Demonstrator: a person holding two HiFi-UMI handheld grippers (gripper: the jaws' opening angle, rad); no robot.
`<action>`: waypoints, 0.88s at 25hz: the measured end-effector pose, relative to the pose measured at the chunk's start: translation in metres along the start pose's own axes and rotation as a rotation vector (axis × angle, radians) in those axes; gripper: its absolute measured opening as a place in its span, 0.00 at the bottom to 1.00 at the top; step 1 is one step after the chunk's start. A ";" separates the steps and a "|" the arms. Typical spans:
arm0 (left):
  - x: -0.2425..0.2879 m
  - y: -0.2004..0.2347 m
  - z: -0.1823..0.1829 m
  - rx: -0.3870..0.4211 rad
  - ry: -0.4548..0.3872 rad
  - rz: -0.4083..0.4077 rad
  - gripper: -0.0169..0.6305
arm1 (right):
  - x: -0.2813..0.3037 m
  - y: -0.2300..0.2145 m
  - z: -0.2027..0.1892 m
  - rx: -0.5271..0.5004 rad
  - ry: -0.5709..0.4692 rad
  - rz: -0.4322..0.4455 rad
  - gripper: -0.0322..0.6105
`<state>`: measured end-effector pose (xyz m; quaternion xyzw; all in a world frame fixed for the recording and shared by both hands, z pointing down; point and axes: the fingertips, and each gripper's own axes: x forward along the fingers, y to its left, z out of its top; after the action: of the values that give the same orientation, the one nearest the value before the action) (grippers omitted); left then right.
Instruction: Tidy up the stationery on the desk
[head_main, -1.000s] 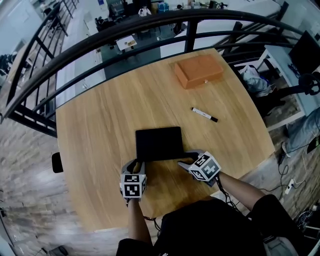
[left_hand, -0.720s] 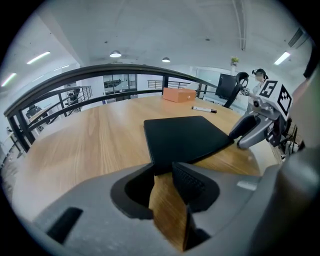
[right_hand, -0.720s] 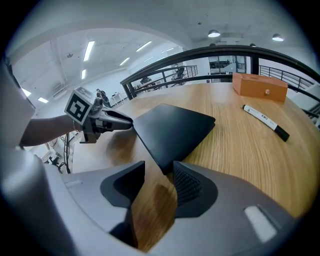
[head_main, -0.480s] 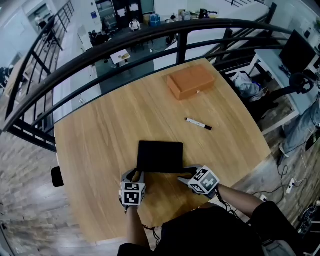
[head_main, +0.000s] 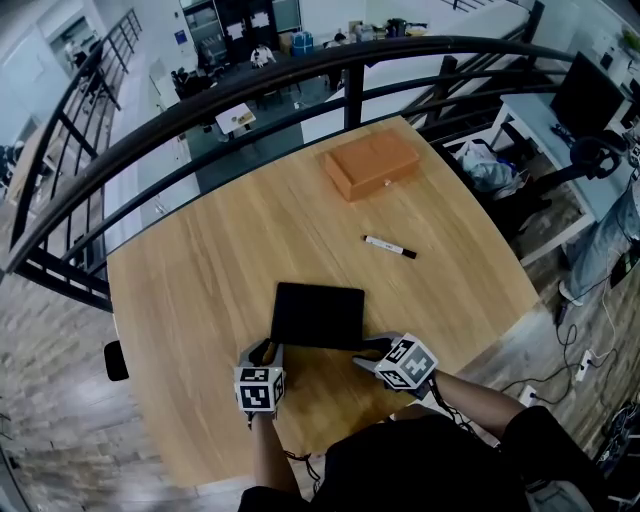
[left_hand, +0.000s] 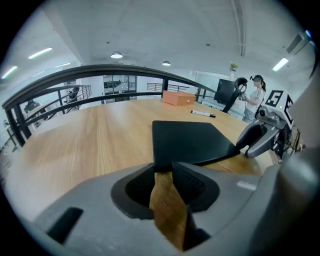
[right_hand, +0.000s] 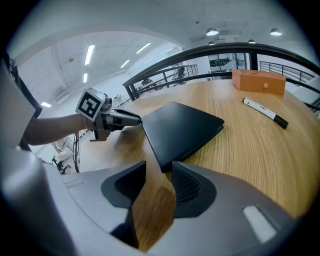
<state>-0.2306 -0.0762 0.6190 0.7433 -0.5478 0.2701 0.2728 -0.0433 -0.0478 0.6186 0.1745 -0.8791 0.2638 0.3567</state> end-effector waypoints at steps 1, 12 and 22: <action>-0.001 0.000 -0.002 -0.034 -0.005 0.004 0.19 | -0.003 0.000 0.000 0.002 -0.002 0.007 0.32; -0.020 -0.017 0.001 -0.295 -0.123 0.030 0.18 | -0.022 -0.049 0.055 -0.055 -0.099 -0.021 0.31; -0.022 -0.030 -0.005 -0.464 -0.154 0.092 0.10 | 0.005 -0.076 0.096 -0.187 -0.059 0.007 0.31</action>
<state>-0.2082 -0.0506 0.6037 0.6535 -0.6475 0.0917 0.3811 -0.0607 -0.1660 0.5900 0.1449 -0.9105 0.1770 0.3445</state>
